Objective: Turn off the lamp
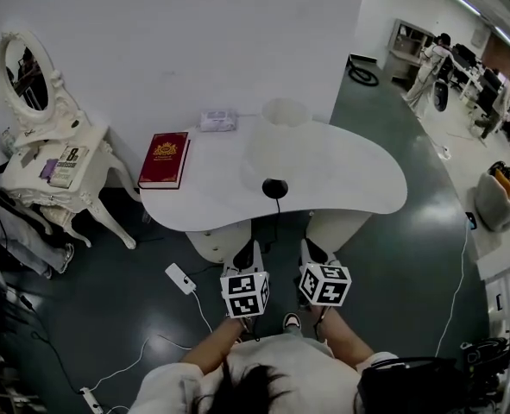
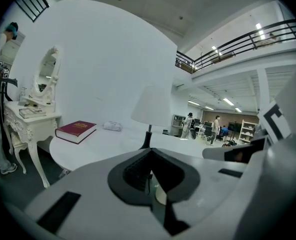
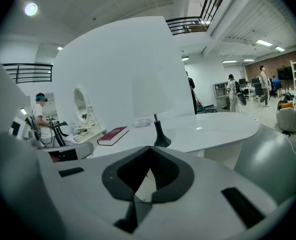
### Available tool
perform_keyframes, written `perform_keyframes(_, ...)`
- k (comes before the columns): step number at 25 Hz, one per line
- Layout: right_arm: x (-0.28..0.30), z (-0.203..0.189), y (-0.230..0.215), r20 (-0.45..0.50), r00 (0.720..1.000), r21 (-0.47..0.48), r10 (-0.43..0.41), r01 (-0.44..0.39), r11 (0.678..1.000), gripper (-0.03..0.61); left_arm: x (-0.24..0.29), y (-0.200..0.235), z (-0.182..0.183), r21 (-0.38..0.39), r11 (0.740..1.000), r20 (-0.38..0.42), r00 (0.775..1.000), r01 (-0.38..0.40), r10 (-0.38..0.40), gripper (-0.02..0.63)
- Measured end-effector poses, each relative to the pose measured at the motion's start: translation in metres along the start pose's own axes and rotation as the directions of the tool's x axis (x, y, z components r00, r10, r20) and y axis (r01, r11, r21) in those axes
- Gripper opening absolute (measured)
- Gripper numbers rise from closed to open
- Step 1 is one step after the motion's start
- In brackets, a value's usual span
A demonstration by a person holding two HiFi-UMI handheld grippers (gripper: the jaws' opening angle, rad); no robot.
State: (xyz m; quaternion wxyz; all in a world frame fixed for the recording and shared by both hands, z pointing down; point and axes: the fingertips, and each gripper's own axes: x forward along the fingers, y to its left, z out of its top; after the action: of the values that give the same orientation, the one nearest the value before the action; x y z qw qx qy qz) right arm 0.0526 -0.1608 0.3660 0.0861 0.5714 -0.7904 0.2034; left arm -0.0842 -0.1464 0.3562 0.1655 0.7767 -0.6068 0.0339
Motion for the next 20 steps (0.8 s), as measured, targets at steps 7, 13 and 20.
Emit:
perform_keyframes(7,0.008,0.012,-0.001,0.012,1.000,-0.020,0.016,-0.016,1.000,-0.002,0.013,0.001,0.004,-0.006,1.000,-0.003,1.000,-0.007,0.007,0.008)
perform_keyframes(13,0.011,0.014,-0.008,0.008,1.000,-0.018,0.022,-0.022,1.000,-0.002,0.023,-0.004,0.003,0.000,1.000,-0.013,1.000,-0.007,0.007,0.008)
perform_keyframes(20,0.013,0.009,-0.014,-0.029,0.998,-0.038,0.050,-0.051,0.998,-0.002,0.031,-0.013,0.007,0.014,1.000,-0.010,1.000,-0.010,0.010,0.008)
